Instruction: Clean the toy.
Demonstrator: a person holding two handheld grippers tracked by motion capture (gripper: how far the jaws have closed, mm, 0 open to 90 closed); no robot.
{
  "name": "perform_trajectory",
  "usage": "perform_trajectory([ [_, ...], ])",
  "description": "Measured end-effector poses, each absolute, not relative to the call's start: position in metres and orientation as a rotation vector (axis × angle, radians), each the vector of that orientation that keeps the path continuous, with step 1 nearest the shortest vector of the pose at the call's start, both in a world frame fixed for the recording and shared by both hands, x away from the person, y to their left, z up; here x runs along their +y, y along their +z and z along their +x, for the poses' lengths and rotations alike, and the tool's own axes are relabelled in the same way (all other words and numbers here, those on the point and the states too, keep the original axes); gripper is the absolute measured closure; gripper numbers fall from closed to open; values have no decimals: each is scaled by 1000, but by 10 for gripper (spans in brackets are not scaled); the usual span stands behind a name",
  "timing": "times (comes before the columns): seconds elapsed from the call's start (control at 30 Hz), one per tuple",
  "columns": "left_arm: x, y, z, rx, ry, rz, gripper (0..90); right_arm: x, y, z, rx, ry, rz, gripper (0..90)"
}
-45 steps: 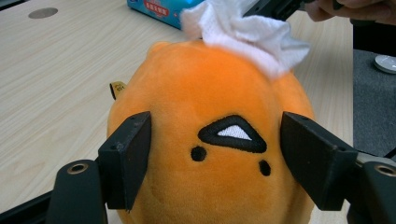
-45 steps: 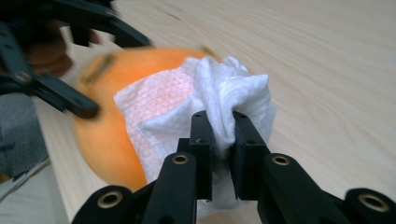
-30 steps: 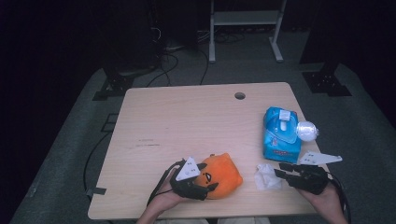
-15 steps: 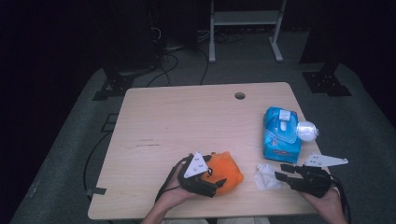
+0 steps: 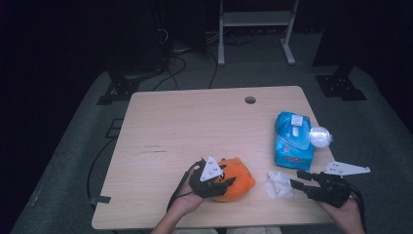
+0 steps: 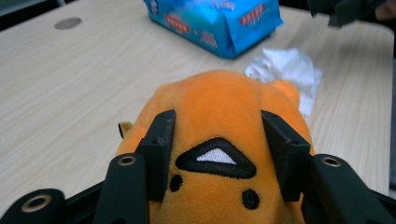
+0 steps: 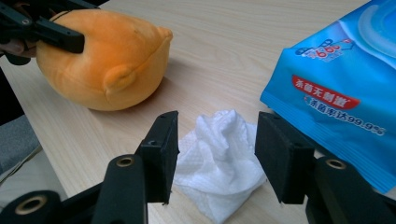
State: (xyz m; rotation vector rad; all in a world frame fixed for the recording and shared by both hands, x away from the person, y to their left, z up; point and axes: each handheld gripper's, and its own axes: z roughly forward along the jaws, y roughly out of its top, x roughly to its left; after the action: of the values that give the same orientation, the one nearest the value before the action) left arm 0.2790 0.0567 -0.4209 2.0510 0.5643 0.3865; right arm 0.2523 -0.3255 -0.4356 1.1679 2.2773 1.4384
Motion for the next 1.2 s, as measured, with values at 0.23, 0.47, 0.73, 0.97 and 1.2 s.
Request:
perform_trajectory([
  [0.23, 68, -409, 298, 620, 434, 1983, 520, -334, -435, 254, 2238, 1468, 1202, 469],
  [0.47, 81, -395, 331, 652, 556, 1950, 510, -333, -435, 256, 2234, 1465, 1203, 438],
  [0.73, 95, -399, 363, 745, 626, 1906, 507, -334, -437, 258, 2236, 1459, 1217, 421],
  [0.97, 99, -413, 378, 789, 622, 1929, 494, -333, -438, 259, 2238, 1457, 1222, 403],
  [1.2, 104, -421, 374, 807, 554, 1937, 299, -341, -438, 261, 2197, 1440, 1271, 321],
])
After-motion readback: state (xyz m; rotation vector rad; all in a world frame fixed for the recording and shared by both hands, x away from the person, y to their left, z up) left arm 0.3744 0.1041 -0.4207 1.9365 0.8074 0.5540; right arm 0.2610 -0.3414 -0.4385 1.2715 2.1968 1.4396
